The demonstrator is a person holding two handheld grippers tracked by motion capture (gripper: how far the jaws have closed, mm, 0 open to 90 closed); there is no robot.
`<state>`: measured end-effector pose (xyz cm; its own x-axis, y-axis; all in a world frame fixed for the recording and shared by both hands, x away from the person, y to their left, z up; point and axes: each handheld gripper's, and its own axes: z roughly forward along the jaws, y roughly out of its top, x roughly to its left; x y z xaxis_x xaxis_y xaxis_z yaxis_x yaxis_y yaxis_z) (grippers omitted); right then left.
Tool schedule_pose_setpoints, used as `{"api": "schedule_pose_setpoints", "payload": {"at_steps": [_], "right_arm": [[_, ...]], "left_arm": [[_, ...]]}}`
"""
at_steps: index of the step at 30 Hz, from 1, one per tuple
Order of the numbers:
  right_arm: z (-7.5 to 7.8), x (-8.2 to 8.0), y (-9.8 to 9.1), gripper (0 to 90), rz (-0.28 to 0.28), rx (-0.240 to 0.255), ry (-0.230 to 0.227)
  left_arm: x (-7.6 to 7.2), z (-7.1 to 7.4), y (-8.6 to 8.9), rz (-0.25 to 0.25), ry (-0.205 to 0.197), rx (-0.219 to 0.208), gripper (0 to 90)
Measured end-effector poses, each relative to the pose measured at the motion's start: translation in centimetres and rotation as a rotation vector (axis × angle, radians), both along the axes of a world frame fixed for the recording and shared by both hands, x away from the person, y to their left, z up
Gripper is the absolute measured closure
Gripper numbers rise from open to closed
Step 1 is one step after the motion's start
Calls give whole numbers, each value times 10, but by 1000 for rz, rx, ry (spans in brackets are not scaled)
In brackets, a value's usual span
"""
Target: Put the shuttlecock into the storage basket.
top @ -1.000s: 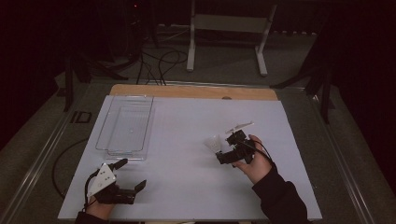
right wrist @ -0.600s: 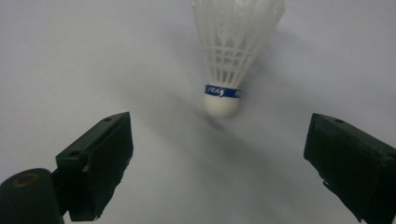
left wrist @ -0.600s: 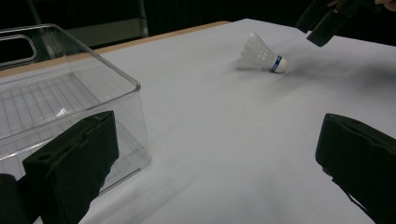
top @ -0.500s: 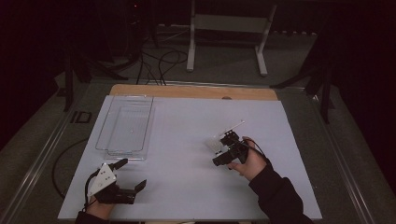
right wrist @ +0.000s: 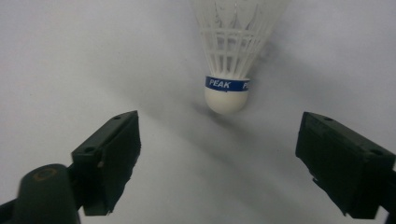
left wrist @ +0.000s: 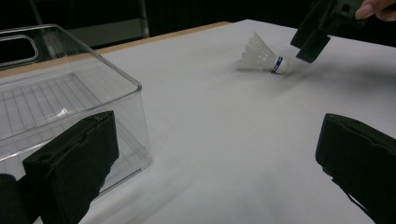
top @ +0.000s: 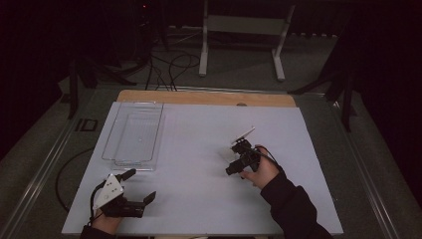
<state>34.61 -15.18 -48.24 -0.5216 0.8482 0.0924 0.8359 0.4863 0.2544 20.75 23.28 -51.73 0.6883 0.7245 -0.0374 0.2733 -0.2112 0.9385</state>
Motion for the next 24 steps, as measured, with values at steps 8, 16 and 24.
{"api": "schedule_pose_setpoints", "payload": {"at_steps": [8,16,24], "right_arm": [[-9,9,7,208,6,-49,35],[-14,16,13,300,-12,-89,48],[-19,20,17,376,-22,-96,60]], "left_arm": [[0,0,0,0,-1,0,0],[0,0,0,-2,2,-4,0],[0,0,0,-3,1,-2,0]]}}
